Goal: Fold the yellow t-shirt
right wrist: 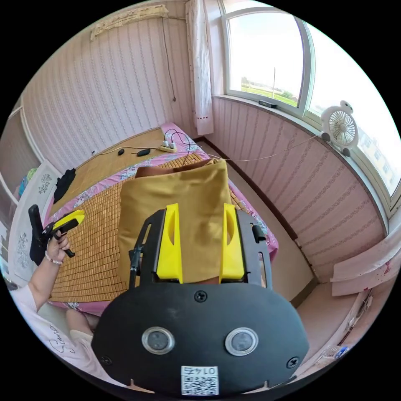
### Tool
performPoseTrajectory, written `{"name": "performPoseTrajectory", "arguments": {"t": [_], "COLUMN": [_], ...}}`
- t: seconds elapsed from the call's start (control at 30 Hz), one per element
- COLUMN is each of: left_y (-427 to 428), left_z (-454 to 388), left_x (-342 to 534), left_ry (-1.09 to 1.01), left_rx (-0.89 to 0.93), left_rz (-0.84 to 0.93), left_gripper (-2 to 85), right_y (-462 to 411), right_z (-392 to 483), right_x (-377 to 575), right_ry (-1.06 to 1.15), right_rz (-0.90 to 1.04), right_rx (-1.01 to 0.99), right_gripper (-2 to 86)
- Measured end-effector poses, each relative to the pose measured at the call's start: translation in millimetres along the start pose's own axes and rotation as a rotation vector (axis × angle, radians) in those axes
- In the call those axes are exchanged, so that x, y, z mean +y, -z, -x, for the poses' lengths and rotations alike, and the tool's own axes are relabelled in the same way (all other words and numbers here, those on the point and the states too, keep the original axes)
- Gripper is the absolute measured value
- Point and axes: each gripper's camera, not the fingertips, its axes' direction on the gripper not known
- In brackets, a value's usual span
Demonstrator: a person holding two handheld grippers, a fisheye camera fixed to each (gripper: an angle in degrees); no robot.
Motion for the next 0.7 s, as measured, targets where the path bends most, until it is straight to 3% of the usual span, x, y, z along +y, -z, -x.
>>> {"name": "performPoseTrajectory", "arguments": {"t": [0.17,0.37,0.47,0.7], "left_y": [108,286,384,590], "left_z": [19,22,17,1], "left_x": [129,328,411,583], "left_ry": [-0.025,0.247,0.425,0.816], "left_rx": [-0.169,-0.431,-0.584,-0.872], "left_rz": [0.044,0.150,0.122,-0.116], "left_gripper": [5.9,6.2,6.3,6.5], "right_y": [1,-42,-64,-94], "right_z": [63,190,276,530], "right_x": [117,208,220,240], "right_ry": [0.113,0.284,0.493,1.082], "right_rz": [-0.055,0.138,0.143,0.166], "right_rx": [-0.125,-0.285,-0.336,-0.731], "right_gripper": [14.0,13.9,13.8,14.0]}}
